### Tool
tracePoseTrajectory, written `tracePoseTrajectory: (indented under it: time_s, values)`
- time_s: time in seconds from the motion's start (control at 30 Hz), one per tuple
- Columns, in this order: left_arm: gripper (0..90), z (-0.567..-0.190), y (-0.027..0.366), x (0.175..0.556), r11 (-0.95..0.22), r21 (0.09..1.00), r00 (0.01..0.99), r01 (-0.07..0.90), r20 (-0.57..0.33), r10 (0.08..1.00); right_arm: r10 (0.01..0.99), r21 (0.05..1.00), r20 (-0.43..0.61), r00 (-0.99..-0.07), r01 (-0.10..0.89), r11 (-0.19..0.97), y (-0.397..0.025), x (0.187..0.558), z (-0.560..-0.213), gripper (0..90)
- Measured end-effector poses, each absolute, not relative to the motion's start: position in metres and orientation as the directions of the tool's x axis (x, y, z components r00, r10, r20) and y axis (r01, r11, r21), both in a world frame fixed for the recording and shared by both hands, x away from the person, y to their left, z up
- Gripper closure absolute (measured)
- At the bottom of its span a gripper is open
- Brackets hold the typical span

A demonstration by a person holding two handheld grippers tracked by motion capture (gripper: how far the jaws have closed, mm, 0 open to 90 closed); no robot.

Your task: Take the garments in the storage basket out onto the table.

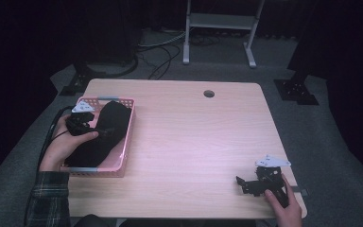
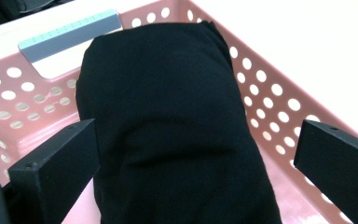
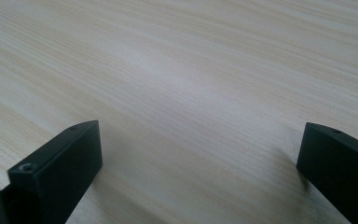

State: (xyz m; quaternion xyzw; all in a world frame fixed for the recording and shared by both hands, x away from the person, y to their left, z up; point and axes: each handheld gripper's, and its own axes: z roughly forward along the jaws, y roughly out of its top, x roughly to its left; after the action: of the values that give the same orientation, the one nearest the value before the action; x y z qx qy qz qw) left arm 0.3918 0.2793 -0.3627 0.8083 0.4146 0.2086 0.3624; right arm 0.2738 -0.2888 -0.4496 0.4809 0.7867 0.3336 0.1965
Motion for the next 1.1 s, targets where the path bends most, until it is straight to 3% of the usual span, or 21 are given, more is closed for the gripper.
tracePoseTrajectory:
  time_s: [0.4, 1.1]
  values:
    - [0.0, -0.372, 0.274, 0.397, -0.430, 0.707, 0.555, 0.562, 0.064, 0.830, 0.888, 0.714, 0.012, -0.460, 0.626, 0.315, -0.289, 0.274, -0.450, 0.0]
    - [0.0, -0.390, 0.269, 0.408, -0.437, 0.606, 0.531, 0.664, 0.029, 0.847, 0.888, 0.714, 0.012, -0.460, 0.626, 0.315, -0.289, 0.274, -0.450, 0.0]
